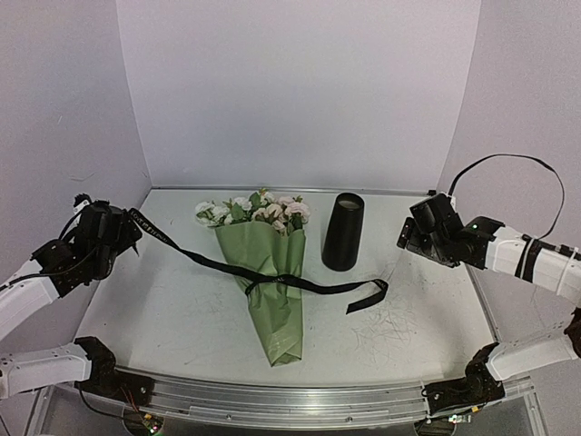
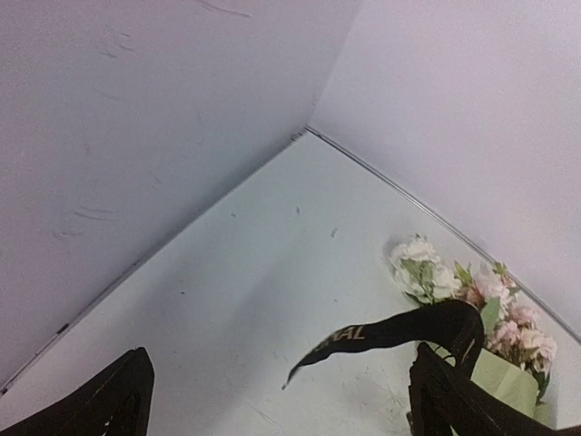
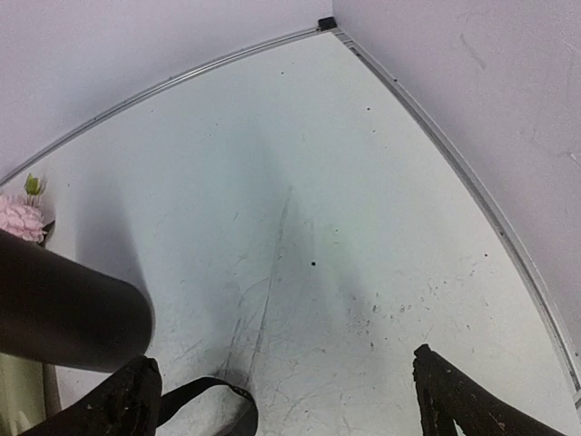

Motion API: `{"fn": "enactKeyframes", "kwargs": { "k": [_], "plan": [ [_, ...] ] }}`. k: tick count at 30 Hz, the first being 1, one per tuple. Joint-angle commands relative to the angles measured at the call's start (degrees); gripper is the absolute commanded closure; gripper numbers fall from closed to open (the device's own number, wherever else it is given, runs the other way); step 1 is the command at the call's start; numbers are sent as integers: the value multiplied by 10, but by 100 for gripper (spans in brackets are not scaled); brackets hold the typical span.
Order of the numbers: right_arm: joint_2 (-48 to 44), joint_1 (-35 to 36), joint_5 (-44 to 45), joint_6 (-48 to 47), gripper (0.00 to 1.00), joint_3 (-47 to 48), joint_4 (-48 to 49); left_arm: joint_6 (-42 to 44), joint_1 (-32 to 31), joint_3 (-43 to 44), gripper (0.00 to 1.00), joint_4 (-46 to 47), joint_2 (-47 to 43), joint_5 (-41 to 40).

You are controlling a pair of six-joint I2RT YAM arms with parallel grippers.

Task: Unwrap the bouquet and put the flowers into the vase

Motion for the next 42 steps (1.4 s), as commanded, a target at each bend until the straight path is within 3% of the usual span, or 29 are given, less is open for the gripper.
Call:
{"fn": "enactKeyframes", "kwargs": {
  "k": [1,11,13,19,27,29,31,37,42],
  "plan": [
    [-13,-4,-57,-68,2,6,13,-77,1,4,0,-67,-28,-114],
    [-4,10,-237,-145,3,-27,138,-107,2,-2,0,-97,-48,-138],
    [-2,14,-239,-149,2,-23,141,-165,4,3,0,-145,-51,-169],
    [0,16,-235,-156,2,-16,146,-214,9,27,0,-218,-62,-236],
    [5,16,-247,-161,3,-17,154,-198,9,70,0,-234,-97,-258],
    [6,17,-269,-168,5,-19,165,-176,9,77,0,-214,-100,-223],
    [10,19,-285,-167,6,-19,174,-85,9,73,0,-124,-89,-148],
    [46,56,-302,-184,22,-8,206,124,8,56,0,53,14,145],
    [77,90,-271,-197,26,19,211,170,7,52,0,130,74,322]
  ]
}}
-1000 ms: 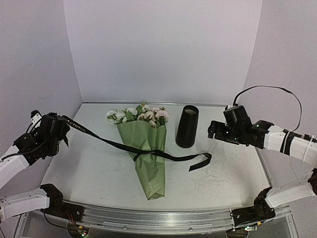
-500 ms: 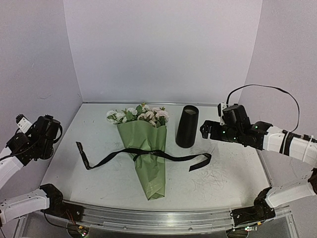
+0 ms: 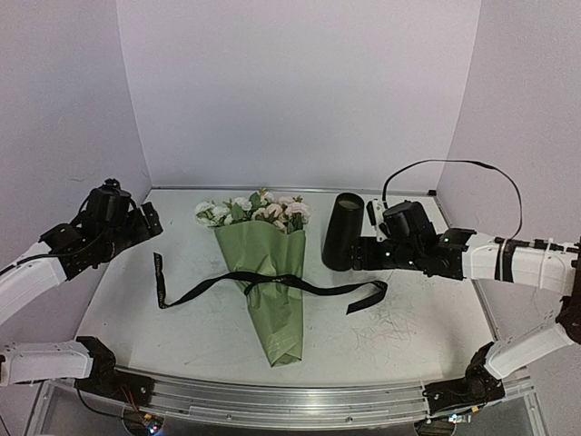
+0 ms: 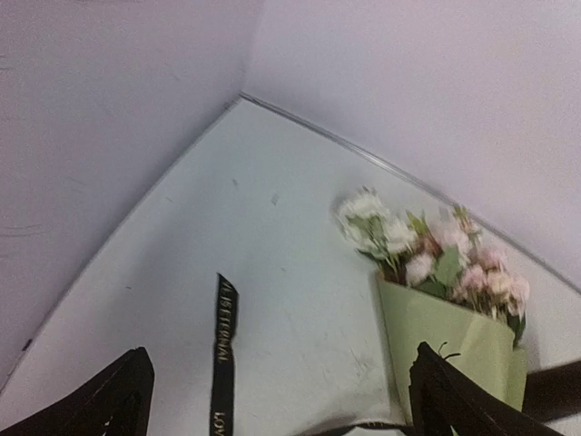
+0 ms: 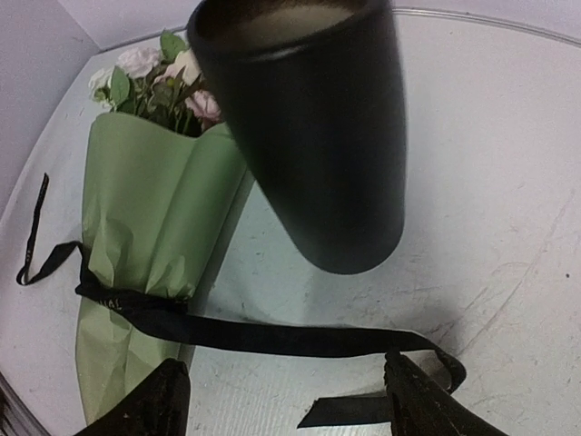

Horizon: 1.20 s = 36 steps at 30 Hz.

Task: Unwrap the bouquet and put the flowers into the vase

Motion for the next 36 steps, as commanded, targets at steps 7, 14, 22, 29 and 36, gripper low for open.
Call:
{"fn": "enactKeyframes", "kwargs": {
  "k": [7,14,22,29,36],
  "plan": [
    [81,20,80,49,5,65,20,98,-19,-30,0,205,85,320],
    [138,21,125,72,2,65,64,92,-41,-46,0,238,101,315],
    [190,30,198,82,2,95,79,83,-42,-59,0,250,80,283],
    [240,29,245,115,2,126,79,79,-42,-71,0,257,65,255],
    [273,30,269,113,2,151,79,87,-42,-79,0,262,54,248]
  ]
}}
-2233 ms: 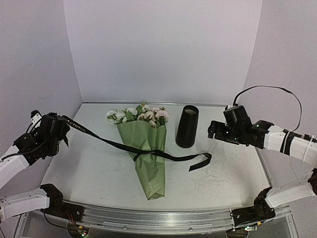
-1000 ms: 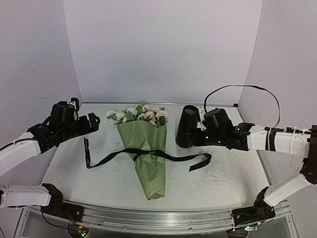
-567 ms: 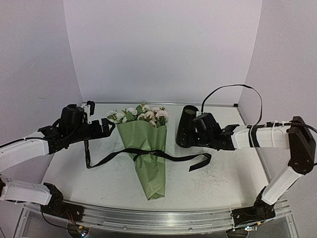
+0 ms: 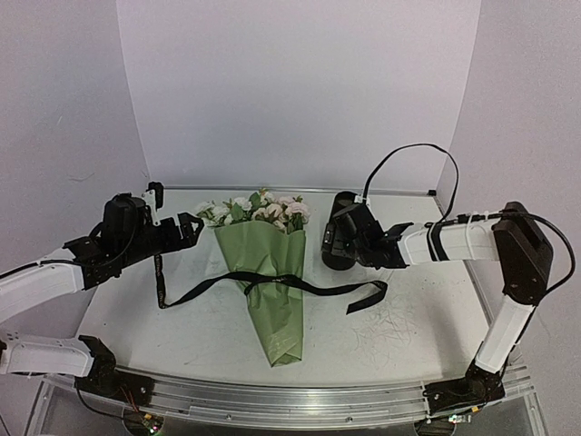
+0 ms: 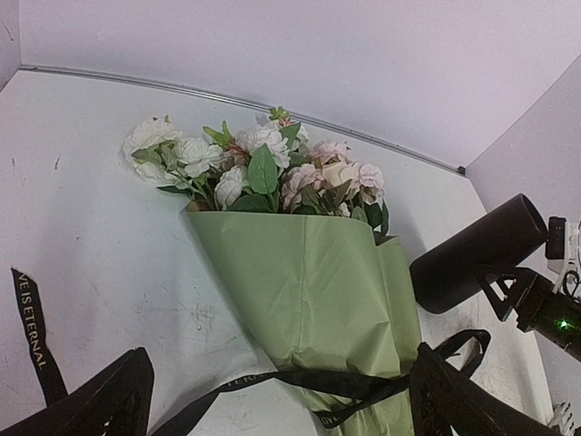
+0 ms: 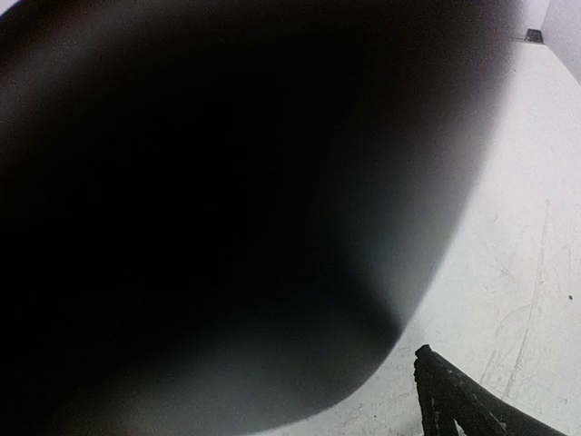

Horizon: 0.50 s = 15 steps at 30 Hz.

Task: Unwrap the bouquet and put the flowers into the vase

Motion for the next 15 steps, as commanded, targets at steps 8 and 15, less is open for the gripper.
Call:
{"fn": "enactKeyframes", "kwargs": {
  "k": [8,15],
  "plan": [
    [34,2,79,19,2,29,-12,16,-1,-14,0,31,-23,-21],
    [37,-11,109,17,2,32,-25,20,-1,-23,0,31,-26,-23]
  ]
}}
